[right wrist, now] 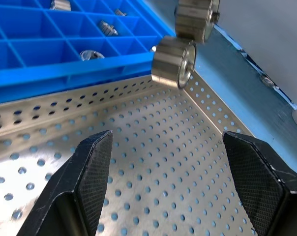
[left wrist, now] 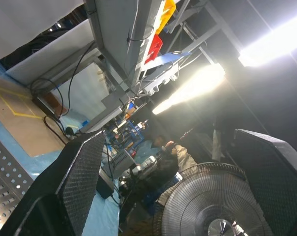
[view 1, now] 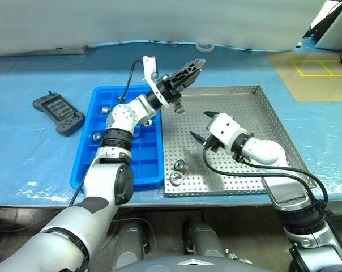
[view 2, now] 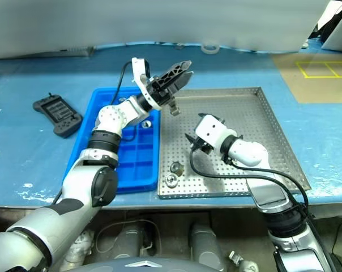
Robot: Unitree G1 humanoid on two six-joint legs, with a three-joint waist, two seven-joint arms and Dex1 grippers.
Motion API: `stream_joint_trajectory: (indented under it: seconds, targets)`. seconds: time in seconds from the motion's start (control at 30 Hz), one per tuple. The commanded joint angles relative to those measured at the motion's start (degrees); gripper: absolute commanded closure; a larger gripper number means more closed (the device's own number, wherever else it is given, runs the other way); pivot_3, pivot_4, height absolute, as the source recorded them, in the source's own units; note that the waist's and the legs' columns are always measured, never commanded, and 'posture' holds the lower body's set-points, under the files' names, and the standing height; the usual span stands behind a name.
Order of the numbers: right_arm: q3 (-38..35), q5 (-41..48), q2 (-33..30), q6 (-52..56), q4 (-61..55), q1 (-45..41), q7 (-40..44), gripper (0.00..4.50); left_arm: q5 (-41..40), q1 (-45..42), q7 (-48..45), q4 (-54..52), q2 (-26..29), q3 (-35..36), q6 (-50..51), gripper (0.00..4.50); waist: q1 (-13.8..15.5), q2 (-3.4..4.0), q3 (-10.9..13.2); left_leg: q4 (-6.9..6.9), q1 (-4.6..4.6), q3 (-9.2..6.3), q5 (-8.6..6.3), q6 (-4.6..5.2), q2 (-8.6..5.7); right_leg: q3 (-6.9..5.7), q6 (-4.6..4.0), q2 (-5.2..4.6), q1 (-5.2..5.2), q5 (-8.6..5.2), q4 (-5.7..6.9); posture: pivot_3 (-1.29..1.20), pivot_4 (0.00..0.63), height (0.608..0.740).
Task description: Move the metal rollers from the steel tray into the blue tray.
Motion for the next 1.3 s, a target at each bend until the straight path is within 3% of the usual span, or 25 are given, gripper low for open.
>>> stream_joint_trajectory:
  seconds: [0.03,0.23,0.77,0.87,1.1,1.3]
  targets:
    - [-0.5,0.9,3.1,-0.5,2.3,-1.7,-2.3,0.71,0.0,-2.1,1.1,-1.0,-1.5,0.3,-2.2,0.05,0.0,0.0,0.0,0.0,0.0,0.0,-0.01,0.02,0.0,0.0,0.0,0.0,0.0,0.0,-0.01,-0.34,0.15,0.74]
    - [-1.2,-0.4,6.9,-3.6,8.2,-2.8,-7.2,0.71,0.2,-3.0,2.2,0.1,-3.1,0.7,-3.7,0.05,-0.1,0.01,0.0,-0.01,-0.08,0.0,-0.02,0.04,0.0,-0.04,0.0,-0.03,-0.06,0.0,-0.01,-0.35,0.15,0.74]
    - [0.0,-2.0,10.7,-4.9,9.7,-4.9,-10.7,0.71,0.2,-4.0,3.5,2.0,-4.5,1.8,-4.3,0.05,-0.3,0.01,0.0,-0.01,-0.06,0.01,-0.02,0.04,0.0,-0.04,0.0,-0.03,-0.05,0.0,-0.02,-0.36,0.15,0.74]
    - [-0.3,-1.5,11.8,-5.9,9.8,-5.6,-11.2,1.34,0.2,-3.8,3.5,1.7,-4.6,1.6,-4.2,0.01,-0.3,0.02,0.0,-0.01,-0.07,0.01,-0.02,0.04,0.0,-0.03,0.0,-0.03,-0.06,0.0,-0.02,-0.36,0.15,0.74]
    - [-0.2,-1.6,12.0,-6.2,10.4,-5.9,-10.9,3.47,0.3,-3.7,3.5,1.5,-4.2,1.6,-4.0,0.01,-0.3,0.02,0.0,-0.02,-0.08,0.02,-0.02,0.04,0.0,-0.03,0.0,-0.03,-0.08,0.0,-0.03,-0.35,0.15,0.74]
    - [-0.1,-2.0,11.2,-6.7,10.7,-5.4,-10.5,3.47,-0.2,-3.8,3.6,-0.4,-3.5,1.7,-3.3,0.01,-0.3,0.02,0.0,-0.03,-0.08,0.02,-0.02,0.04,0.01,-0.03,0.0,-0.03,-0.07,0.0,-0.03,-0.35,0.15,0.74]
